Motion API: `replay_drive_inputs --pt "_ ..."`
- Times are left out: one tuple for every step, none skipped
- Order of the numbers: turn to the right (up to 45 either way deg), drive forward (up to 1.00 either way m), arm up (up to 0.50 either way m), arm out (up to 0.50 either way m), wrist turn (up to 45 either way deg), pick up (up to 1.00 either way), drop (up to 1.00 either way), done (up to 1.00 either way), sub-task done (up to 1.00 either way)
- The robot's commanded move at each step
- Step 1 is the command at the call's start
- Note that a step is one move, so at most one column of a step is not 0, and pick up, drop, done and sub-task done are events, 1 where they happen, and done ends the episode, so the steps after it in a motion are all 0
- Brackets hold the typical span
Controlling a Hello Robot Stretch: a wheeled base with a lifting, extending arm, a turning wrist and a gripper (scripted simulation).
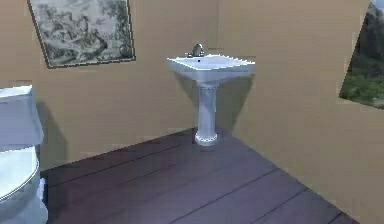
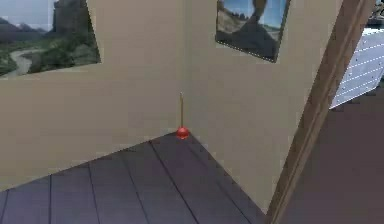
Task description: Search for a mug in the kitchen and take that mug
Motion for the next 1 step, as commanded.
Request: replay_drive_inputs --pt "36.0 0.00 0.00 0.00 0.0 0.00 0.00 0.00 0.00"
